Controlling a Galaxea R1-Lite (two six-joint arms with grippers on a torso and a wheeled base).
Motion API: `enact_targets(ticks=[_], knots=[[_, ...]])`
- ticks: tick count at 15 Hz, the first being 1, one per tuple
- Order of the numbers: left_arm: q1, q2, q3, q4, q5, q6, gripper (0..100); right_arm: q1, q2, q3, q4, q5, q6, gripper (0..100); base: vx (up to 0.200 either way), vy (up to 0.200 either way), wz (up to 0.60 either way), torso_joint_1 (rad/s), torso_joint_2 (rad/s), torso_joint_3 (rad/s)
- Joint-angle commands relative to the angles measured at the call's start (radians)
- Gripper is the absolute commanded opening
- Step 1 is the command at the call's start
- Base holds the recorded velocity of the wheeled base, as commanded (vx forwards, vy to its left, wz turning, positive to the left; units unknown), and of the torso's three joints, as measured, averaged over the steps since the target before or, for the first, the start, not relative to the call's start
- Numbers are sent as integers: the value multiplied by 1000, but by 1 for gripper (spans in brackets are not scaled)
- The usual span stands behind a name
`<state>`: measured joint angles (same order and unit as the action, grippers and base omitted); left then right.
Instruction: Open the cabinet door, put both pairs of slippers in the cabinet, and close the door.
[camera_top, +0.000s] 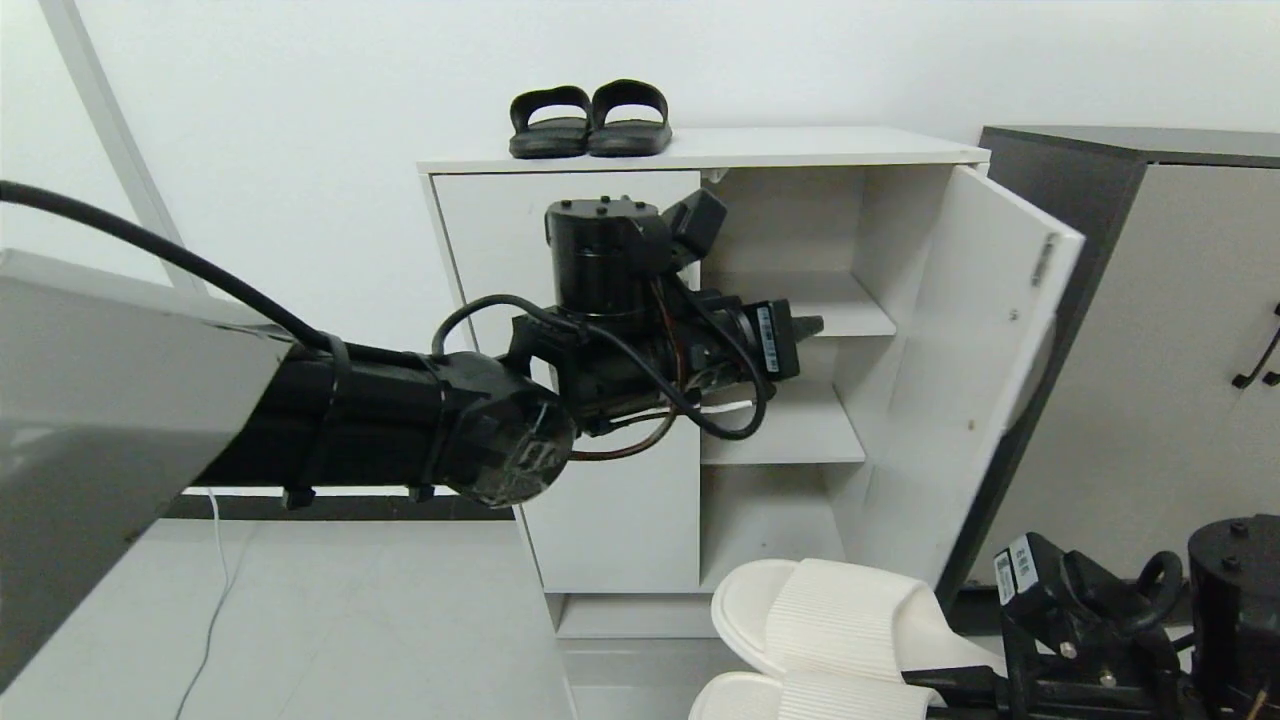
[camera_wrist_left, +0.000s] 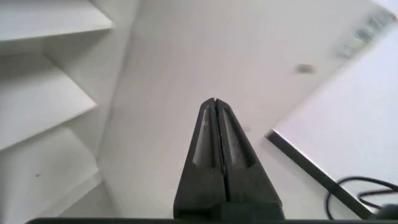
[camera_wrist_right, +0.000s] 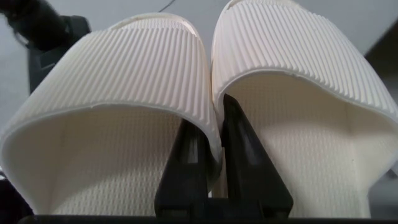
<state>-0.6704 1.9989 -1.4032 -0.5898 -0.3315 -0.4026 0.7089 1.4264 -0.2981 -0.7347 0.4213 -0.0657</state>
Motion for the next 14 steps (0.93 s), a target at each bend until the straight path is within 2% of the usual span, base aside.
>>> enact_targets(ticks=[1,4,6,7,8,10,12,13,14], knots=[[58,-6,4,-10,0,-2,0,1,-1,0,0,1,-2,0,0,0,0,0,0,0],[101,-63,49,-19,-1,-25,0,1,0,0,0,1,-2,0,0,0,0,0,0,0],[123,-101,95,-47,-1,-27,0,1,0,0,0,1,0,0,0,0,0,0,0,0],[152,-172,176,-77,-1,-30,0,0,2,0,0,1,-2,0,0,0,0,0,0,0],[164,-204,207,-82,-1,-30,0,0,3,0,0,1,-2,0,0,0,0,0,0,0],[238,-408,392,-84,-1,-30,0,-2,6,0,0,-1,-2,0,0,0,0,0,0,0],[301,-562,523,-77,-3,-32,0,-2,5,0,-2,-1,-2,0,0,0,0,0,0,0],[388,-738,667,-62,-4,-30,0,-2,3,0,-2,-1,-2,0,0,0,0,0,0,0],[442,-847,741,-36,-4,-30,0,-2,3,0,-2,-1,-2,0,0,0,0,0,0,0]])
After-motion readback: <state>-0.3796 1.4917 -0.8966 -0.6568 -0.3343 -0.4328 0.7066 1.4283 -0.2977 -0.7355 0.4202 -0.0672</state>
